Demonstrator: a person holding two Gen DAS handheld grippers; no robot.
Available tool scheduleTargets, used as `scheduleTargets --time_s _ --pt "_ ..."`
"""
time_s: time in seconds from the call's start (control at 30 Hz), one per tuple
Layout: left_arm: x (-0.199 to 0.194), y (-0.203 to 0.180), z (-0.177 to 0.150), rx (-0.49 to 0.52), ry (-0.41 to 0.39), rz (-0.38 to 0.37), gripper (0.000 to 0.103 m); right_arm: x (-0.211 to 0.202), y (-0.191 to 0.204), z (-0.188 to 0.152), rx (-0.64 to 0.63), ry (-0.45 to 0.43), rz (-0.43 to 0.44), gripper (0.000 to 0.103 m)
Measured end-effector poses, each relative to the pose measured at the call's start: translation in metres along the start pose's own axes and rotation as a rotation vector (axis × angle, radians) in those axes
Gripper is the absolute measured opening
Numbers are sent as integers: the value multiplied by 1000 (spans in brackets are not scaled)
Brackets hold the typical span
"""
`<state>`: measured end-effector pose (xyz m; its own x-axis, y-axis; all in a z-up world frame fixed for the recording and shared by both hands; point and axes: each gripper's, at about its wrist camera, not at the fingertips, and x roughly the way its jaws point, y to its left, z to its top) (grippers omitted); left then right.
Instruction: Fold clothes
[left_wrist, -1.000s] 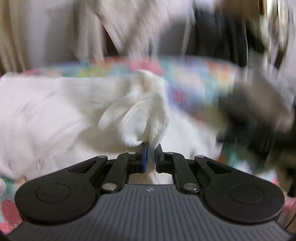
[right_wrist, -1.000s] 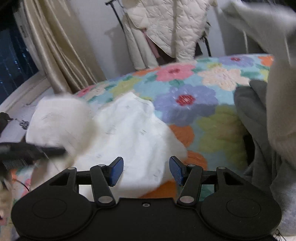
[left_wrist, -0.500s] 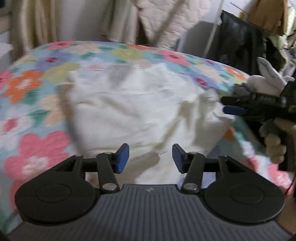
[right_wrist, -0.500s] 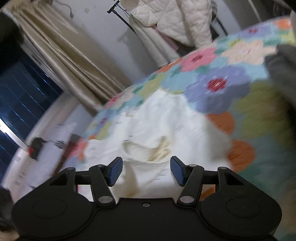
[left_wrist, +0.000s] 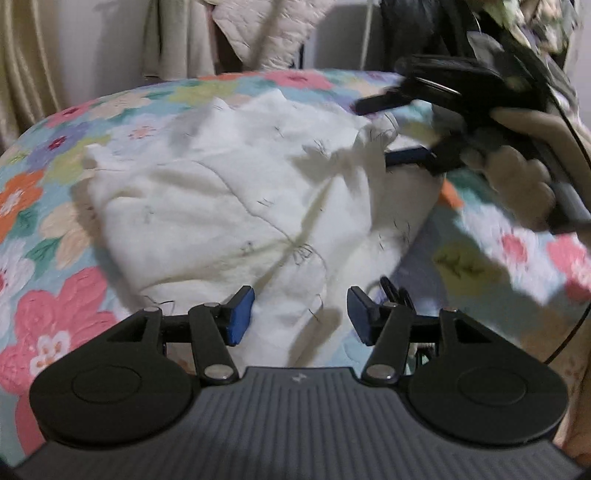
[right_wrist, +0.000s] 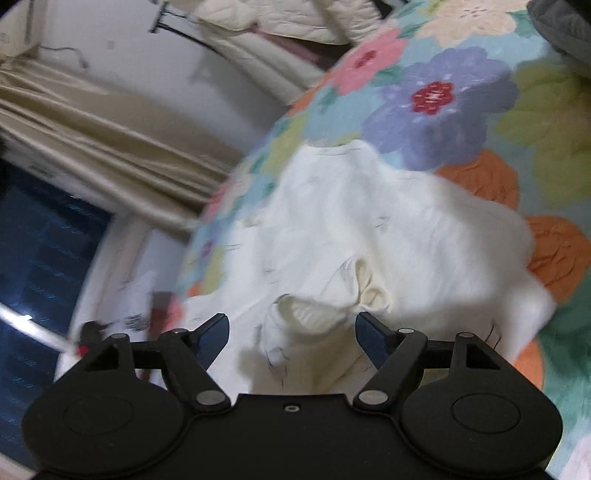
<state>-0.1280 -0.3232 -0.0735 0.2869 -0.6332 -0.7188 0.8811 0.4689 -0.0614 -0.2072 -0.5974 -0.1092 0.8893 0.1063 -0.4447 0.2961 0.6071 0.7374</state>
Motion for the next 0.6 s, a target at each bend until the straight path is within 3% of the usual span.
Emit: scheduleTargets --time_s 0.03,0.1,0.13,0.17,0.33,0.37,0.43,0.5,0.53,0.57,0.6 --pt "1 -1 0 2 2 -2 55 3 1 0 -14 -9 -23 76" --pt "1 0 1 -2 0 -7 55 9 2 1 -41 -27 -69 45" --pt "0 1 2 -6 -4 -4 55 11 2 1 -55 -37 -92 20" --pt "-2 2 2 -12 -10 -1 55 14 3 2 -69 -46 -115 14" --pt "-26 9 8 -68 -90 11 55 -43 51 21 -298 -266 -28 4" --pt "-32 11 10 -84 -101 5 56 -52 58 24 -339 -274 -71 4" --pt "-41 15 11 -119 -115 -12 57 -59 57 25 -384 -250 -237 4" --pt "-44 20 10 -165 -111 -39 59 -47 39 22 -397 -183 -396 5" --pt "-44 23 8 -191 -104 -50 60 -37 26 20 -384 -146 -450 8" --pt "-42 26 5 -218 -93 -56 60 -29 15 16 -358 -125 -493 20" --pt "-39 29 3 -243 -82 -60 60 -23 7 14 -329 -104 -526 25"
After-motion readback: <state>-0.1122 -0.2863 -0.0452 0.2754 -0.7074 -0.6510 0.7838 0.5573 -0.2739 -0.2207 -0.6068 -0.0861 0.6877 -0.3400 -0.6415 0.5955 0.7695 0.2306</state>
